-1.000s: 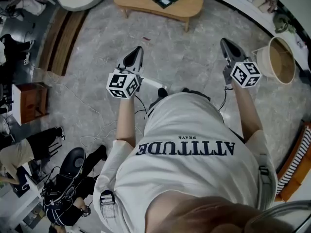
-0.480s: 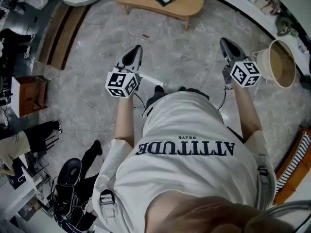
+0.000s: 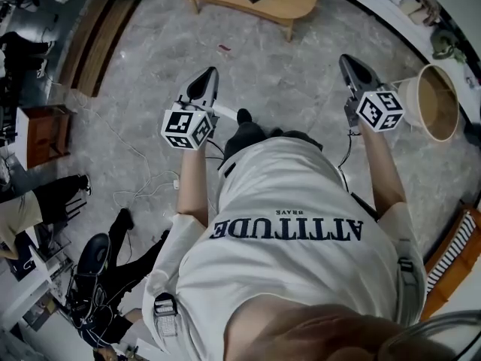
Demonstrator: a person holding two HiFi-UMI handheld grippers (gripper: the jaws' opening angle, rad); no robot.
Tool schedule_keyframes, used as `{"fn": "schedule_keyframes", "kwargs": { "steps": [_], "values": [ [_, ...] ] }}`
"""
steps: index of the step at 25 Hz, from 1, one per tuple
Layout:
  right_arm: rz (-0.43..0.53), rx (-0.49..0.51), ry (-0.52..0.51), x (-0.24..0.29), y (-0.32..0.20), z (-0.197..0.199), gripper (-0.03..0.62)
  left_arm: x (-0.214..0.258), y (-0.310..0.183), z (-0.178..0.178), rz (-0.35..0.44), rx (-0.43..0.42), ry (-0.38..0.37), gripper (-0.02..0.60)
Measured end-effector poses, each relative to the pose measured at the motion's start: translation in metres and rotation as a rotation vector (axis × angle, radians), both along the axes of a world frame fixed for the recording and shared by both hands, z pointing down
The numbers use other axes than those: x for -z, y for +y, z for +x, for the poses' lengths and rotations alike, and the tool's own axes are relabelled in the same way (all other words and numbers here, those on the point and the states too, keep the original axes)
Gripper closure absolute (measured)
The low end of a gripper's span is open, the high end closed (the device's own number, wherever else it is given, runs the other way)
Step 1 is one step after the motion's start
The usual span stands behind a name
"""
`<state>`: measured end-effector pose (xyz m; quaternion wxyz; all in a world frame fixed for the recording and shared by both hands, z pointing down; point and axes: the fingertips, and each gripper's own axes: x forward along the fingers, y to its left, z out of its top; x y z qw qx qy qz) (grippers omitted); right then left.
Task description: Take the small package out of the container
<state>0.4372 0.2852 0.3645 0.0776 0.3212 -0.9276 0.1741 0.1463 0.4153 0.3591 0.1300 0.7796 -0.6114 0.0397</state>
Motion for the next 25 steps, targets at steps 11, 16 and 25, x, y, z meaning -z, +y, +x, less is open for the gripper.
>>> {"fn": "schedule_keyframes", "kwargs": {
  "steps": [11, 16, 25],
  "values": [
    [-0.020, 0.028, 0.053, -0.012, -0.043, -0.043, 0.572, -0.007, -0.058, -0.040, -0.012, -0.020, 0.008, 0.558],
    [-0.035, 0.017, 0.064, -0.016, -0.077, -0.069, 0.572, -0.009, -0.104, -0.068, -0.014, -0.040, 0.009, 0.559],
    [-0.063, -0.025, 0.087, -0.025, -0.136, -0.135, 0.572, -0.016, -0.187, -0.132, -0.027, -0.116, 0.009, 0.560]
  ]
}}
